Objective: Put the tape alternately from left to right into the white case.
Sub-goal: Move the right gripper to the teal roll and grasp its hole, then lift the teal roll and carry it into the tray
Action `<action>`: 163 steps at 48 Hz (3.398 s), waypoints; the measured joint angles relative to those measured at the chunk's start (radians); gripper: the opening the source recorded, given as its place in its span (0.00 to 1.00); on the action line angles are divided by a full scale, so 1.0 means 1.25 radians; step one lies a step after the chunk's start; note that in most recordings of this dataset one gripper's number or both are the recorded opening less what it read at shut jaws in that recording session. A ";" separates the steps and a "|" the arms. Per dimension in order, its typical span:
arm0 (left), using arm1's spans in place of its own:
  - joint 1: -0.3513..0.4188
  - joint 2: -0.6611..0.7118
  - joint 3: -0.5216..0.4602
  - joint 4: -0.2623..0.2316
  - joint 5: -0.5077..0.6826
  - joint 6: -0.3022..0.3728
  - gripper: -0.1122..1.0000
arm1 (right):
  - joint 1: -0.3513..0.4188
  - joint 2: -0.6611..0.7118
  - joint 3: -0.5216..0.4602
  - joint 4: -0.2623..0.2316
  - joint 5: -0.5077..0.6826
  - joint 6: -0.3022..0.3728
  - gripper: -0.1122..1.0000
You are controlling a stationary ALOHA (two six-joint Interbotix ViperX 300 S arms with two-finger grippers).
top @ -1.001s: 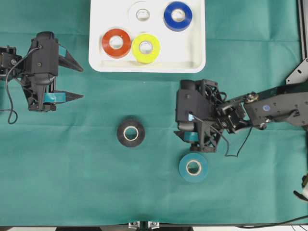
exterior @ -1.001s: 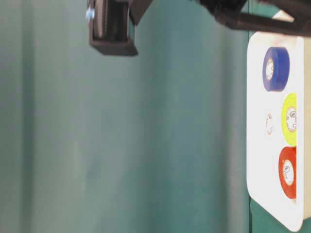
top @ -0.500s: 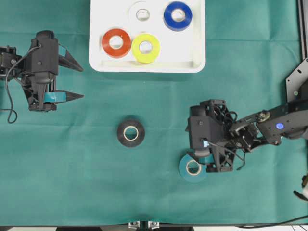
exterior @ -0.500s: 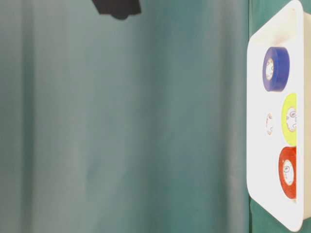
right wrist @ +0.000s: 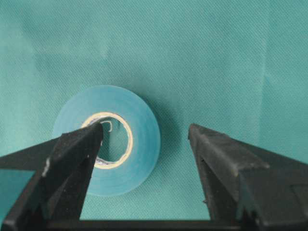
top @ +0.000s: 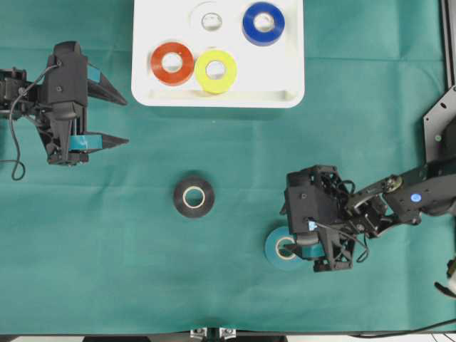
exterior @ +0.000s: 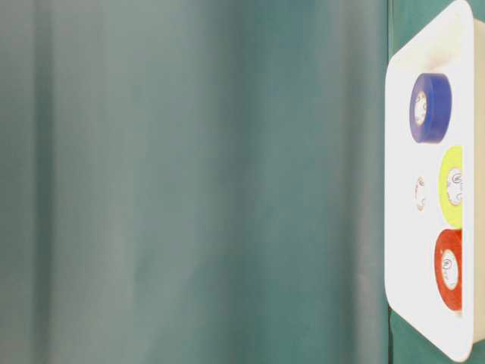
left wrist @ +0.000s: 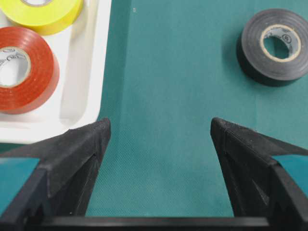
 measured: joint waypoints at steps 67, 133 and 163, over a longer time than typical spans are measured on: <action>0.000 0.006 0.001 0.001 0.000 -0.015 0.87 | -0.001 0.101 -0.013 -0.009 -0.045 0.009 0.33; -0.001 -0.001 0.009 0.000 0.004 -0.013 0.87 | -0.217 -0.074 -0.050 -0.146 0.048 0.002 0.33; -0.010 -0.001 0.009 0.001 0.004 -0.013 0.87 | -0.455 0.061 -0.187 -0.313 0.006 0.002 0.33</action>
